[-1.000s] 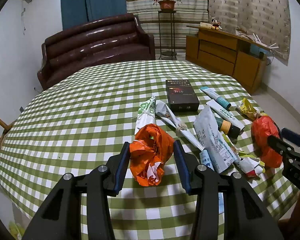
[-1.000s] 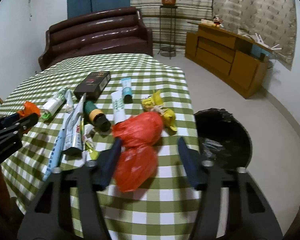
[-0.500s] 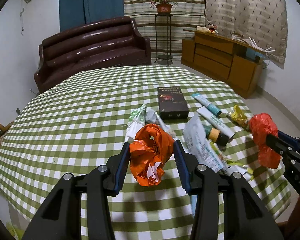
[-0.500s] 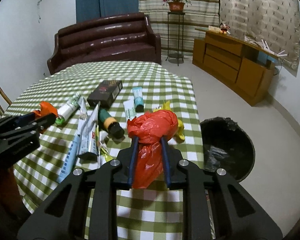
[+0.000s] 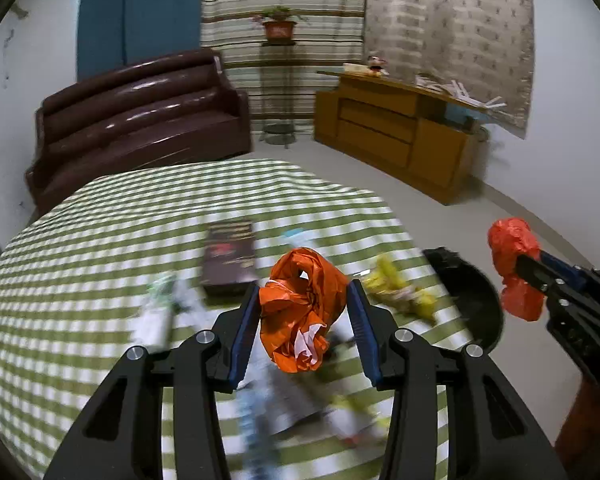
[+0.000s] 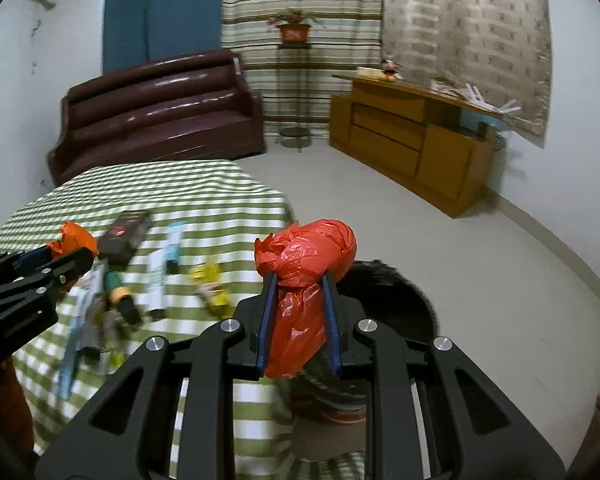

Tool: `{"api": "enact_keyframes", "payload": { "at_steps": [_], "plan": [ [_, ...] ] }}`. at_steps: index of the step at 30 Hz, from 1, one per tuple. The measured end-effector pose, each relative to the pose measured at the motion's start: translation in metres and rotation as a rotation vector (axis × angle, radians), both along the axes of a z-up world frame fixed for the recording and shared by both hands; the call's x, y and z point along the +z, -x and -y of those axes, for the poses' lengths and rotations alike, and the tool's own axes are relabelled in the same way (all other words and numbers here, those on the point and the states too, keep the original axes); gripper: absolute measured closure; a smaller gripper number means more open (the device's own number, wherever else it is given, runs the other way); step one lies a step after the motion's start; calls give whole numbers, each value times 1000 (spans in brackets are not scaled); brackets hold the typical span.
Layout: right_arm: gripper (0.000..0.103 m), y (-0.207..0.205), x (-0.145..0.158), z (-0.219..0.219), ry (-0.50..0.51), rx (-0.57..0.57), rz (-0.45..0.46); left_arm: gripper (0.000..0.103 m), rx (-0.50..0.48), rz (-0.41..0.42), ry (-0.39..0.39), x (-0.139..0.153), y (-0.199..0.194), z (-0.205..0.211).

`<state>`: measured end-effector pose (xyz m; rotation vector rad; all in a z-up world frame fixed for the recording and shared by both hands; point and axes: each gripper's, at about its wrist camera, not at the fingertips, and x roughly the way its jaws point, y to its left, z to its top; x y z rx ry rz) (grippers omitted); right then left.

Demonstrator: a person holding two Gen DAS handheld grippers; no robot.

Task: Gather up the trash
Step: 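Carry both bags over the black bin and open both tools to drop them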

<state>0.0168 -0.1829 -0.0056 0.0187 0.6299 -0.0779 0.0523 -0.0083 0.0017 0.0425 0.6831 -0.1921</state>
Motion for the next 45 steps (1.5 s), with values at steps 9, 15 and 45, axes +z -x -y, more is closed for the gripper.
{"api": "enact_keyframes", "payload": {
  "at_steps": [9,15,45],
  "plan": [
    [82,-16,-7,42,-11,-79,-6,59,-92,-1,-28,-9,-27,64],
    [82,-26,-15,58,-25,-102,-17,59,-135,-17,-49,-18,-43,98],
    [70,-59,-42,111,-128,-184,-55,36,-149,-63,-124,-42,-84,165]
  ]
}}
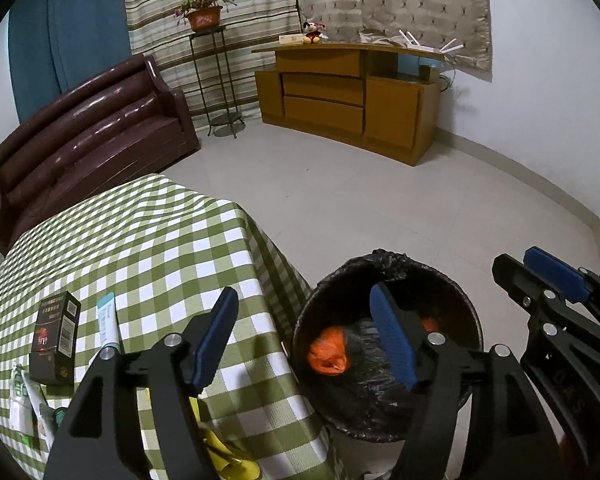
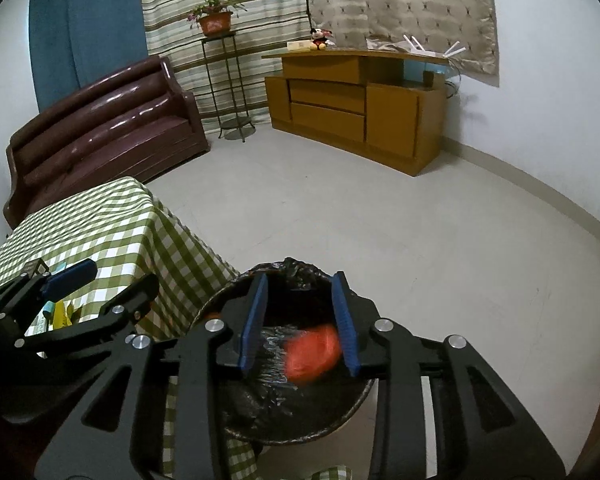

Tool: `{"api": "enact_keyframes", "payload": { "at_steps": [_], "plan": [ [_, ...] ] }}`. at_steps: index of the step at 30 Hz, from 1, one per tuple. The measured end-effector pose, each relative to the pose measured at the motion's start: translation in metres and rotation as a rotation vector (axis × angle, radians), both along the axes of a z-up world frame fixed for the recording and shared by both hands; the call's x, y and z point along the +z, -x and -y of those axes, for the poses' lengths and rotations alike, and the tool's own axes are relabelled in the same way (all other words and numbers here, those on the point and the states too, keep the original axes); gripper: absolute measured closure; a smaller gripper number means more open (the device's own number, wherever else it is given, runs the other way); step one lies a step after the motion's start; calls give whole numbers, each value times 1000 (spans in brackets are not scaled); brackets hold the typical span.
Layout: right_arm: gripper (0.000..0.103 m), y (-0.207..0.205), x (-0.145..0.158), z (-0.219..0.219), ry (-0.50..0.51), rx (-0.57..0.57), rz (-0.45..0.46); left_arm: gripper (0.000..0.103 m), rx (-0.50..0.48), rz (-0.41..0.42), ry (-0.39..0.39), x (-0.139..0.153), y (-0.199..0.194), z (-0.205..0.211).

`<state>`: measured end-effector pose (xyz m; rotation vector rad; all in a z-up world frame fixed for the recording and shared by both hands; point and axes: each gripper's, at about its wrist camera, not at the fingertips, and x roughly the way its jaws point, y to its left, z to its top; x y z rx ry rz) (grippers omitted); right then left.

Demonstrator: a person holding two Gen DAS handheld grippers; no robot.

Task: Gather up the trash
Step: 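Carry both bags over the black bin and open both tools to drop them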

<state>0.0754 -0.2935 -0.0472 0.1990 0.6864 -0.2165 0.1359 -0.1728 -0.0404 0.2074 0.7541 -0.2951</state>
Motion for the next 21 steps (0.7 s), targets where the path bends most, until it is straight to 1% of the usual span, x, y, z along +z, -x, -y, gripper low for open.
{"api": "enact_keyframes", "payload": {
  "at_steps": [6,9,11,12,13,21],
  "plan": [
    [67,2,3,-1,6,-10,13,32,13,5,8,5,-1,-2],
    [63,6,9,0,6,-10,31,32,19,9,15,9,2,-7],
    [58,8,12,-3,12,-10,42,32,23,13,19,12,4,-12],
    [53,8,14,-3,9,-4,43,32,26,14,22,13,6,-15],
    [51,8,15,-5,6,4,43,32,30,13,24,14,7,-17],
    [43,11,22,-24,-6,29,25,32,73,14,36,22,25,-48]
  ]
}}
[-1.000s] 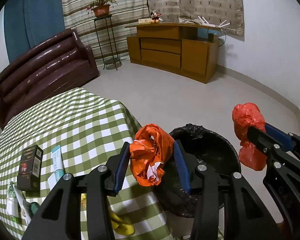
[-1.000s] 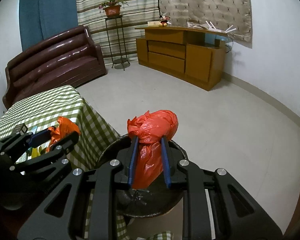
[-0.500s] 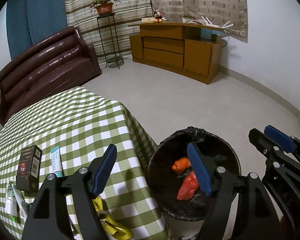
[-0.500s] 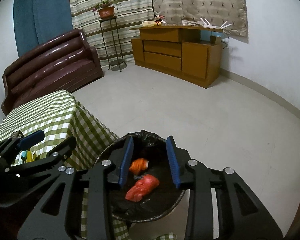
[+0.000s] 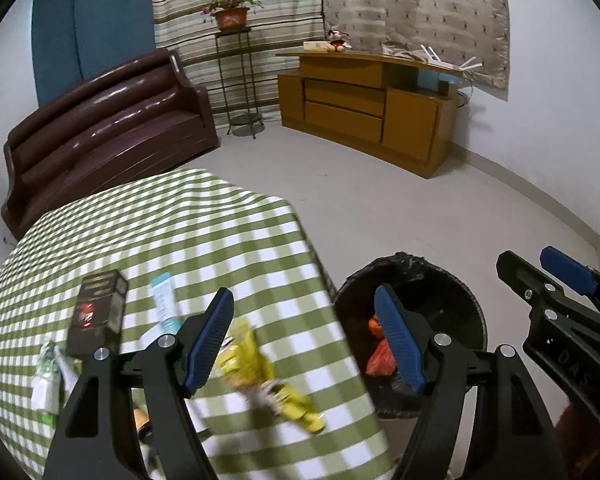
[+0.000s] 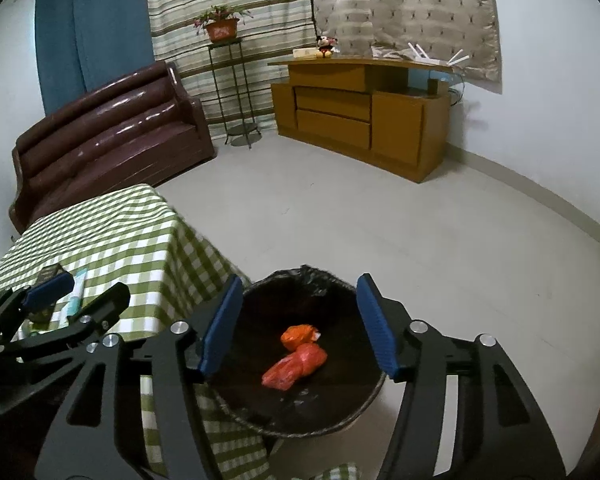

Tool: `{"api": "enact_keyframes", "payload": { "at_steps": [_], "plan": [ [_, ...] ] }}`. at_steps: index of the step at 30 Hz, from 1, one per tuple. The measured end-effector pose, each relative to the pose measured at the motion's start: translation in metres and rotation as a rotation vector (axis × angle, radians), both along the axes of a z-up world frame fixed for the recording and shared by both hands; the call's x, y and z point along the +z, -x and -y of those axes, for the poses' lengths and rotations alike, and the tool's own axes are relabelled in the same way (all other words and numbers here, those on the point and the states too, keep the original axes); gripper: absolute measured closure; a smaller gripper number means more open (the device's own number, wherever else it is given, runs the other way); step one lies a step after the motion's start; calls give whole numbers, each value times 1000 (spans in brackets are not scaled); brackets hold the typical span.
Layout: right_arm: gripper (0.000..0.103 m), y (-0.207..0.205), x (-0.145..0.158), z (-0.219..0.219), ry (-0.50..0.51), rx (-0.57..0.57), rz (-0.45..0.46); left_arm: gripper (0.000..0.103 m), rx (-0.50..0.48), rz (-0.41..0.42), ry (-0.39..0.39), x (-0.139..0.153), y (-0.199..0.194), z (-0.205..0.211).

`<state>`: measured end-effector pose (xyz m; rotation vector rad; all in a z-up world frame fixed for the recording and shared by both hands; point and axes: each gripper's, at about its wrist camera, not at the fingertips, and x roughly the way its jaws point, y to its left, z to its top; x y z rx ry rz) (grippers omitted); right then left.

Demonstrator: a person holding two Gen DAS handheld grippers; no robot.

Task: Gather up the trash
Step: 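Carry both bags over the black bin and open both tools to drop them, then grasp the green-white packet with the left tool while the right tool grasps the yellow wrapper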

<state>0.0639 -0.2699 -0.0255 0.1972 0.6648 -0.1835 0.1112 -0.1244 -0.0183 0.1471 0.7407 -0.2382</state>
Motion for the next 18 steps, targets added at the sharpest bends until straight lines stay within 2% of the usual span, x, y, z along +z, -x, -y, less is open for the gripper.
{"api": "enact_keyframes", "payload": {
  "at_steps": [12,18],
  "plan": [
    [42,16,8,-54,22,94,12,31,98,8,-12,8,33,-71],
    [42,24,13,-82,36,150,16,31,180,7,-16,7,44,-118]
  ]
}}
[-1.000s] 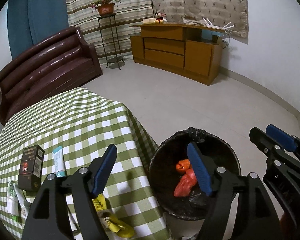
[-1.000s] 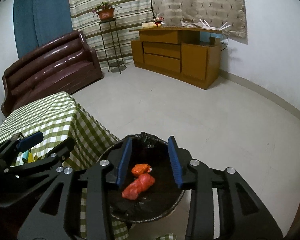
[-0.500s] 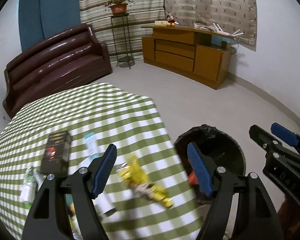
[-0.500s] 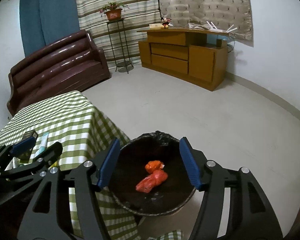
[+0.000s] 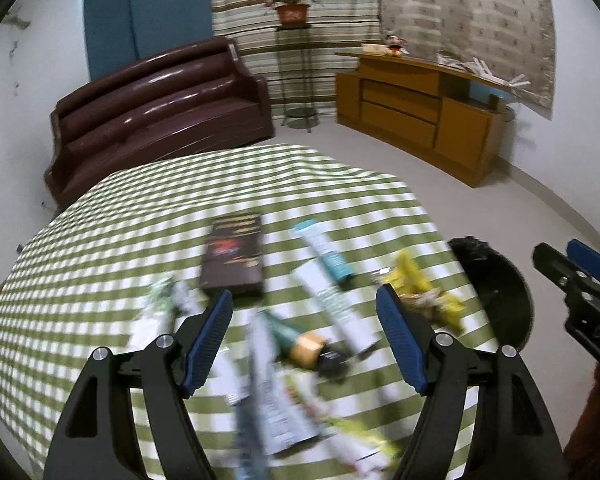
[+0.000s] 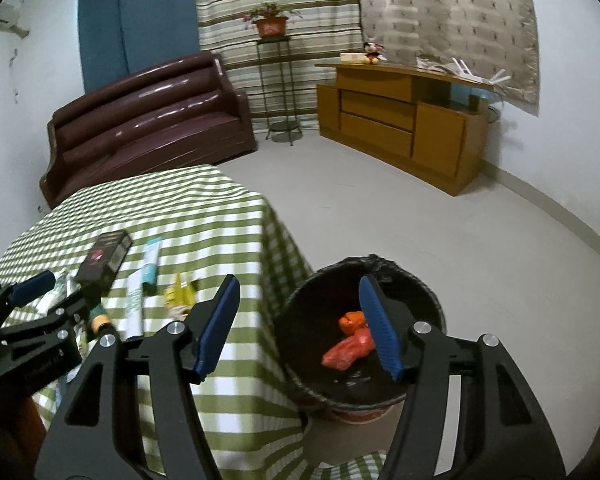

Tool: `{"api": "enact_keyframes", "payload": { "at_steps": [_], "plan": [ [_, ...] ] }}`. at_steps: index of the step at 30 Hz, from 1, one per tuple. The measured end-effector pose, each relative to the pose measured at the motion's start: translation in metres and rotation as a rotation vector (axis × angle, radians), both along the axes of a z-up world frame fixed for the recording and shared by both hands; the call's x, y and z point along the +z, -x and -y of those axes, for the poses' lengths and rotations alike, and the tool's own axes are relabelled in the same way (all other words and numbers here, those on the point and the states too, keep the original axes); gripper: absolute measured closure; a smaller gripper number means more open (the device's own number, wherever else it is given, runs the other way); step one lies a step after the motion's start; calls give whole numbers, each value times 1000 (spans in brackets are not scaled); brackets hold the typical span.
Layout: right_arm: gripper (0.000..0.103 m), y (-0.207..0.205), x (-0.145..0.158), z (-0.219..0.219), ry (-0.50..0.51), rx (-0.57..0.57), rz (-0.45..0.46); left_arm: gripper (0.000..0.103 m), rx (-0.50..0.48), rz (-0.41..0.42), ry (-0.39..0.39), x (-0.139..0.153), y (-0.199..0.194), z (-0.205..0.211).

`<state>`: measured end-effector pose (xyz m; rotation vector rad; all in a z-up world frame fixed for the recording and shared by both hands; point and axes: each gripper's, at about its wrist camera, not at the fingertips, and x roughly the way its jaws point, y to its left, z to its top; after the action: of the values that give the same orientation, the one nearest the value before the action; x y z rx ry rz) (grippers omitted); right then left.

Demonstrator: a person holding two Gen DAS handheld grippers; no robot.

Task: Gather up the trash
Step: 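Grasp the green-white packet with the left tool while the right tool grasps the yellow wrapper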

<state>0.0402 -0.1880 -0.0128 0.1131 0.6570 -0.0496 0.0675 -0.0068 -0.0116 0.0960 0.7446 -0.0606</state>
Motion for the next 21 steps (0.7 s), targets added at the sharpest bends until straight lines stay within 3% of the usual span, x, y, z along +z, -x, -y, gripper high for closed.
{"api": "enact_keyframes", "payload": {
  "at_steps": [13,21],
  "plan": [
    [43,6,-6,-55,32,94,-24,31,174,-22,-5,-16,0,-96],
    [42,-2,-13,-66,24,104,-43,33,164,-68,-22,-32,-22,-112]
  ]
}}
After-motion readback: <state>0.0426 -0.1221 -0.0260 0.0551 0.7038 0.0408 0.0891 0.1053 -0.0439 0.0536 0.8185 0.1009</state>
